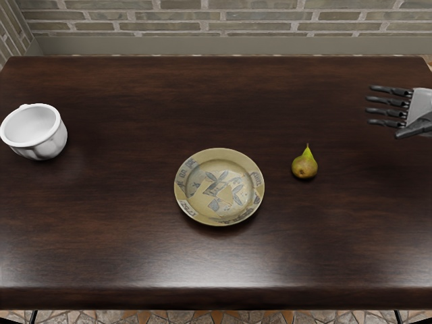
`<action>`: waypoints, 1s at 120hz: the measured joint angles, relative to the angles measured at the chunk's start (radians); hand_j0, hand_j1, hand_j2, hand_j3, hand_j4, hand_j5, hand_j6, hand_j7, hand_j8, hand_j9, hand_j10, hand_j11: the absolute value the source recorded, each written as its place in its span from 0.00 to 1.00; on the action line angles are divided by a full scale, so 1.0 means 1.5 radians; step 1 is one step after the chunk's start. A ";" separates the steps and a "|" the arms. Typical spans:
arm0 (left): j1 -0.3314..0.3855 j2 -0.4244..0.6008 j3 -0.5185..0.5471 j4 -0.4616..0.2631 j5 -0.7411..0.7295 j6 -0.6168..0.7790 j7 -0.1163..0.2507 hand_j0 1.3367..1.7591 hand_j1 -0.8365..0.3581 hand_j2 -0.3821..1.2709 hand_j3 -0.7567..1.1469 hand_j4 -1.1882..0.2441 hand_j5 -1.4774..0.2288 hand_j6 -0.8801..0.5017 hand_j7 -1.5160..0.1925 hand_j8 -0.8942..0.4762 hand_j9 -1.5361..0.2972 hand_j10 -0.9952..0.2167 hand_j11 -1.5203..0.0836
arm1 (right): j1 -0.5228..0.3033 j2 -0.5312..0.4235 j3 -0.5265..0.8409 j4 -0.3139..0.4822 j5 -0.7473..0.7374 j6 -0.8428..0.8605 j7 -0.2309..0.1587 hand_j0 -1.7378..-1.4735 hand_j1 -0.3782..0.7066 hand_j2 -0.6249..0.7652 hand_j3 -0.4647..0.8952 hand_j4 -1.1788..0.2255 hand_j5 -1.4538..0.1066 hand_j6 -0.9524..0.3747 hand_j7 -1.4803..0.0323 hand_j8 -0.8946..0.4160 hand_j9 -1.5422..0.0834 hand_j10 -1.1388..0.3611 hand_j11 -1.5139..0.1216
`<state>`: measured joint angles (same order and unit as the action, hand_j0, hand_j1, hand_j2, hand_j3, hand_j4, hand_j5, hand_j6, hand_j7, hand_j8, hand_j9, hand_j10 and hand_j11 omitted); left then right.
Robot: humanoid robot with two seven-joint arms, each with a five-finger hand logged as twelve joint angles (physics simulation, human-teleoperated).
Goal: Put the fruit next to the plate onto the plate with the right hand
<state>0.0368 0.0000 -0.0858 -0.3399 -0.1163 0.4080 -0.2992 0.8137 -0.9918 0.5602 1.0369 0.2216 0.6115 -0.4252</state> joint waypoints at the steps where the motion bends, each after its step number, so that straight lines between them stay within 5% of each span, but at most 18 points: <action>1: 0.000 0.000 0.000 0.000 0.000 0.000 0.000 0.76 0.99 0.23 0.40 0.83 0.87 0.64 0.89 0.65 0.84 0.82 0.95 | 0.000 0.000 0.000 0.000 0.000 0.000 0.000 0.30 0.03 0.45 0.34 0.84 0.93 0.72 0.98 0.69 0.95 0.76 0.93; 41: 0.000 0.000 0.000 0.000 0.000 0.000 0.000 0.76 0.99 0.23 0.40 0.83 0.87 0.64 0.89 0.65 0.84 0.82 0.95 | 0.031 0.076 0.001 0.012 -0.054 0.000 0.000 0.30 0.03 0.45 0.34 0.84 0.93 0.72 0.98 0.69 0.95 0.76 0.93; 61: 0.000 0.000 0.000 0.000 0.000 0.000 0.000 0.76 0.99 0.23 0.40 0.83 0.87 0.64 0.89 0.65 0.84 0.82 0.95 | 0.073 0.023 0.004 0.218 -0.146 -0.005 -0.001 0.30 0.03 0.45 0.34 0.84 0.93 0.72 0.98 0.68 0.95 0.76 0.93; 71: 0.000 0.000 0.000 0.000 0.000 0.000 0.000 0.76 0.99 0.23 0.40 0.83 0.87 0.64 0.89 0.65 0.84 0.82 0.95 | 0.087 0.013 0.004 0.317 -0.238 -0.099 -0.004 0.30 0.03 0.45 0.34 0.84 0.93 0.72 0.98 0.68 0.95 0.76 0.93; 94: 0.000 0.000 0.000 0.000 0.000 0.000 0.000 0.76 0.99 0.23 0.40 0.83 0.87 0.64 0.89 0.65 0.84 0.82 0.95 | 0.116 0.105 0.002 0.405 -0.528 -0.363 -0.094 0.30 0.03 0.45 0.34 0.84 0.93 0.72 0.98 0.68 0.95 0.76 0.93; 120: 0.000 0.000 0.000 0.000 0.000 0.000 0.000 0.76 0.99 0.23 0.40 0.83 0.87 0.64 0.89 0.65 0.84 0.82 0.95 | 0.109 0.205 -0.073 0.412 -0.773 -0.568 -0.120 0.30 0.03 0.45 0.34 0.84 0.93 0.72 0.98 0.68 0.95 0.76 0.93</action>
<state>0.0368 0.0000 -0.0854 -0.3395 -0.1165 0.4080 -0.2991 0.9771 -0.6850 0.4509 1.6556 -0.9374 -0.2411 -0.6054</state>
